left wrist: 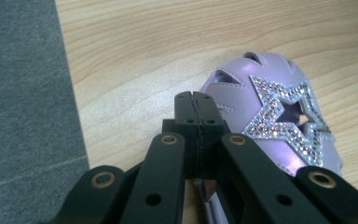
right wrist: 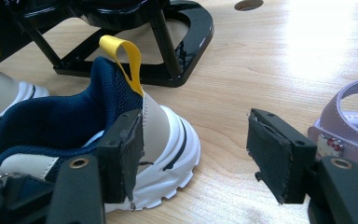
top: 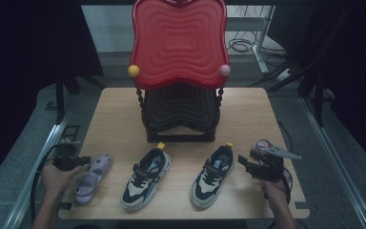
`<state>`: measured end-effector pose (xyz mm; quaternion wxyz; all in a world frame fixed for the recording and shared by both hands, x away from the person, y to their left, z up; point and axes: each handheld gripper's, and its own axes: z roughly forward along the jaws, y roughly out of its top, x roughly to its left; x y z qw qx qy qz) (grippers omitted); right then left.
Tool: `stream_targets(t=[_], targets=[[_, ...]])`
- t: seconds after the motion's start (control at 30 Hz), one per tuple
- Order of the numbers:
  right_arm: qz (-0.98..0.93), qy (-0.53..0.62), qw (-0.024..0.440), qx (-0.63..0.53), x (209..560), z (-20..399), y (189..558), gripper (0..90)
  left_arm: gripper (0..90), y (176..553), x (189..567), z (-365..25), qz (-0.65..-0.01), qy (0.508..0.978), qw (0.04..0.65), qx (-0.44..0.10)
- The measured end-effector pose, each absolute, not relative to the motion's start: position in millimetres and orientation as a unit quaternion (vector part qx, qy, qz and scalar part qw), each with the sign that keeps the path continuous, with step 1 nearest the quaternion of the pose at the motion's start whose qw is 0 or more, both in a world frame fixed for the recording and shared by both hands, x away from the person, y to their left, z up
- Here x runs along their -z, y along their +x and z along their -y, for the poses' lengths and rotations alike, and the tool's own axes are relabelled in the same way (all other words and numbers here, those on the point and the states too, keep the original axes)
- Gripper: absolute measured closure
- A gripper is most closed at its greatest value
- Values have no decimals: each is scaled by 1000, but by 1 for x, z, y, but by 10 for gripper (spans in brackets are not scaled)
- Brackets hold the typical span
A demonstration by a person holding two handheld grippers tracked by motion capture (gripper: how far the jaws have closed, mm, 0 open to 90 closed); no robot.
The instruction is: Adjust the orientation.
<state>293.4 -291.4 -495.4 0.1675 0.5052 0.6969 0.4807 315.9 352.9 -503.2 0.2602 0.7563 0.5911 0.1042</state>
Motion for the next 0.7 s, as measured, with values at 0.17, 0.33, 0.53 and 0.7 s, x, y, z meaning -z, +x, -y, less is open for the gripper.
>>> stream_targets(t=[0.17, 0.33, 0.53, 0.7], targets=[[-697, 505, 166, -481, 496, 291, 293, 368, 899, 320, 502, -350, -587, 759, 262, -104], [-697, 506, 166, -480, 496, 292, 293, 368, 898, 322, 502, -349, -585, 760, 263, -105], [-695, 506, 166, -482, 496, 291, 293, 370, 878, 323, 501, -351, -584, 759, 269, -102], [-695, 505, 167, -485, 494, 291, 292, 371, 859, 318, 473, -342, -565, 760, 296, -128]])
